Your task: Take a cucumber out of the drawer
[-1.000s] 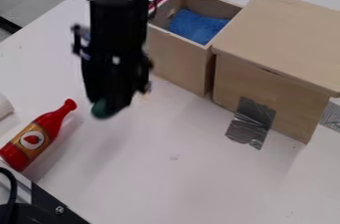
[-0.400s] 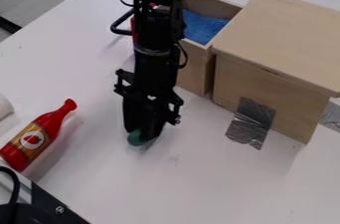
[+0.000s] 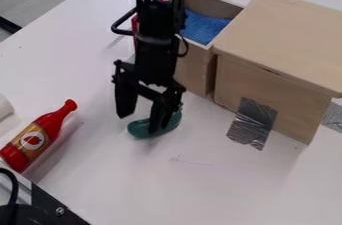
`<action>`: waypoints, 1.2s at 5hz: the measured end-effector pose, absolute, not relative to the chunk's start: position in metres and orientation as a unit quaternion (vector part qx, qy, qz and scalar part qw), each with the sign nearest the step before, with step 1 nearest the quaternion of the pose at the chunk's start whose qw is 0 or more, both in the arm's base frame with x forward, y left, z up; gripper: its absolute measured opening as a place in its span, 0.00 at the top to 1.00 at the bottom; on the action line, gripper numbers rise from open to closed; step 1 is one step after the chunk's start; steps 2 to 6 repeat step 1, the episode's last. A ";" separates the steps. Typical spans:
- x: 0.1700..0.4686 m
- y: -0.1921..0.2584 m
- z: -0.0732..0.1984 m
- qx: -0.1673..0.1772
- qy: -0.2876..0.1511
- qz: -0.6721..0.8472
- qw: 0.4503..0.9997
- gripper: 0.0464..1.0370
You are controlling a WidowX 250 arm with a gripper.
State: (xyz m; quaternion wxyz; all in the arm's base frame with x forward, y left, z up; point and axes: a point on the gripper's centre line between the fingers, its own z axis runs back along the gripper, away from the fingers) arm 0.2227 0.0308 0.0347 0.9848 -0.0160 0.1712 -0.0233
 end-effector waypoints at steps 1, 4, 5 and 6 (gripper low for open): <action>0.231 0.033 0.084 -0.004 0.118 -0.014 0.993 0.04; 0.231 0.033 0.084 -0.004 0.118 -0.014 0.993 0.04; 0.231 0.033 0.084 -0.004 0.118 -0.014 0.993 0.04; 0.231 0.033 0.084 -0.004 0.118 -0.014 0.993 0.04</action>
